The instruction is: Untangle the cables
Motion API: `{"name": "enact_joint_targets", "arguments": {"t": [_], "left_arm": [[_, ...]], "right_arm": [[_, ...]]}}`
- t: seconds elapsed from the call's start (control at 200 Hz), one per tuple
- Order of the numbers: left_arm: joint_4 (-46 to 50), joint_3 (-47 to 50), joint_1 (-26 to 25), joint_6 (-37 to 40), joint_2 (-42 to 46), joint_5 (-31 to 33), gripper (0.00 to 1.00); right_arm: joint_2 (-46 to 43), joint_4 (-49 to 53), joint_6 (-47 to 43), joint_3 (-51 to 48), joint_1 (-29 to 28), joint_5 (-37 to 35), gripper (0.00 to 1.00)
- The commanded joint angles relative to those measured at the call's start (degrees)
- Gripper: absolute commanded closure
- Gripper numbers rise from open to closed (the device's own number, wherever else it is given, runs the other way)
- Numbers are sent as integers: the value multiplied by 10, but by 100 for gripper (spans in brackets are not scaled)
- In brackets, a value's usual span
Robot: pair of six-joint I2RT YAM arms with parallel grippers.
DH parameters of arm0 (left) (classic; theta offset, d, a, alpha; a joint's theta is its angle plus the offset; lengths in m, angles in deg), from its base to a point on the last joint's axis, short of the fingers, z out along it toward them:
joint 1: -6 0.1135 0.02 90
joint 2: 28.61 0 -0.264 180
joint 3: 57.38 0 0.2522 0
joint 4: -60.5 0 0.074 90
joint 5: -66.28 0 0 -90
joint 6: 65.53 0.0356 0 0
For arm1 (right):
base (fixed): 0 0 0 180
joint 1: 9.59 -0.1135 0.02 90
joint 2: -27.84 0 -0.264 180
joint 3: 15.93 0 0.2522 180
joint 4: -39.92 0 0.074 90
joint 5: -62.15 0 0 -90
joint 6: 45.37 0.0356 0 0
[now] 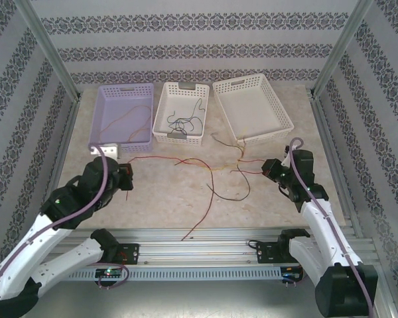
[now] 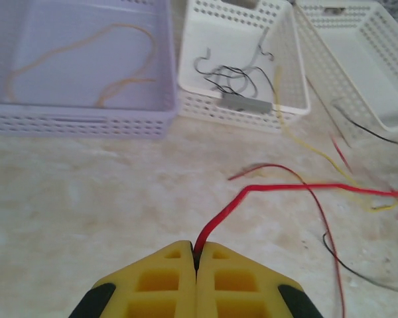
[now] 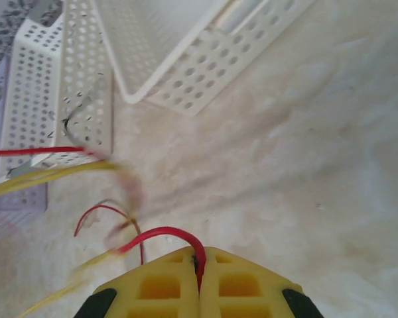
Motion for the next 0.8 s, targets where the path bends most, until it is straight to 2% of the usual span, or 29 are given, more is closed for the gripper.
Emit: {"name": "enact_joint_targets", "arguments": {"t": [0.0, 0.12, 0.305, 0.465, 0.54, 0.794], "left_arm": [[92, -56, 8, 26, 15, 72, 100], [111, -116, 8, 44, 27, 88, 100], [100, -160, 8, 43, 2, 5, 100], [68, -168, 8, 52, -21, -24, 100], [45, -182, 8, 59, -45, -53, 100], [-43, -301, 8, 99, -198, -150, 100]], "right_arm": [[-9, 34, -8, -3, 5, -37, 100], [-11, 43, -13, -7, 10, -51, 100], [-8, 14, -10, -27, 9, -17, 100], [-12, -7, -18, -35, 1, 24, 100], [-5, -6, -28, -34, -21, 30, 100], [-3, -21, -14, -54, -106, -26, 100]]}}
